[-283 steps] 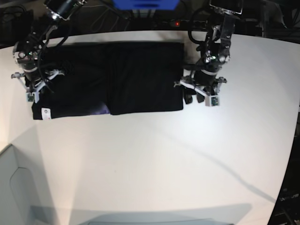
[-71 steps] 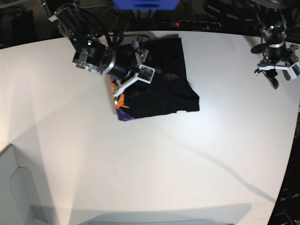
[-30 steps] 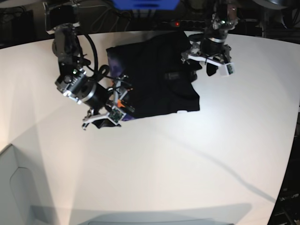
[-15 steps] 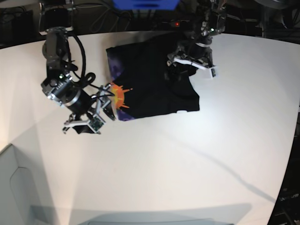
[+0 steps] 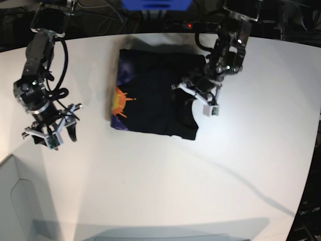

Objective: Fold the T-shirt properly
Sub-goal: 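Grasp the bundle with the left gripper and flip it over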

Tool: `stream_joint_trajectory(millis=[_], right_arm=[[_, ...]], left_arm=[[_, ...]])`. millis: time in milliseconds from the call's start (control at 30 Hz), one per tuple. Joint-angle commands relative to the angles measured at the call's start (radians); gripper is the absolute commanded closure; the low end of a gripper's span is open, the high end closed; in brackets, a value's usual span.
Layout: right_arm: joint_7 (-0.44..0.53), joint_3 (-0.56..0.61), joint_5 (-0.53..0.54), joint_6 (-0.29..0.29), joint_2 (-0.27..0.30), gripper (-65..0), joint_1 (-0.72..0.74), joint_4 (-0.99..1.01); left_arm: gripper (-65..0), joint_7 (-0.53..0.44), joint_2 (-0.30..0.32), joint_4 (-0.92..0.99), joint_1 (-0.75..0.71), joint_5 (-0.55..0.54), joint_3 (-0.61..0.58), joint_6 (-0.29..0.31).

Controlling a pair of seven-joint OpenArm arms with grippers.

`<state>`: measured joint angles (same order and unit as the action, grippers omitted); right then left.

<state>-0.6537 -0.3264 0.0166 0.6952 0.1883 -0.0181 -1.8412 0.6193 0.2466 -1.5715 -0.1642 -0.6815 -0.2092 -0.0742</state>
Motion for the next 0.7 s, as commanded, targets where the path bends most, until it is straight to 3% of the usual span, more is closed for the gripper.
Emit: stream_joint_trajectory(millis=[0,100,267,467,667], right_arm=[[0.025,-0.033,0.012,0.003,0.012,-36.6,0.014,-0.021],[0.025,-0.109,0.012,0.003,0.01,-36.6,0.014,-0.021],[0.024,-0.219,0.01,0.003,0.006,-36.6,-0.001,-0.021],[0.024,-0.307,0.01,0.003,0.004,-36.6,-0.059,-0.024],[0.025,-0.399,0.01,0.003,-0.025,-36.6,-0.105,-0.024]], left_arm=[[0.0,0.04,0.026,0.012,0.047,0.021,-0.045,-0.022],[0.0,0.08,0.087,0.079,0.24,0.016,-0.235,0.078],[0.0,0.092,0.086,0.225,0.53,0.024,-0.519,0.262],[0.0,0.089,-0.049,0.398,0.765,0.065,-0.746,0.371],[0.0,0.086,-0.243,0.578,0.832,0.343,-0.801,0.564]])
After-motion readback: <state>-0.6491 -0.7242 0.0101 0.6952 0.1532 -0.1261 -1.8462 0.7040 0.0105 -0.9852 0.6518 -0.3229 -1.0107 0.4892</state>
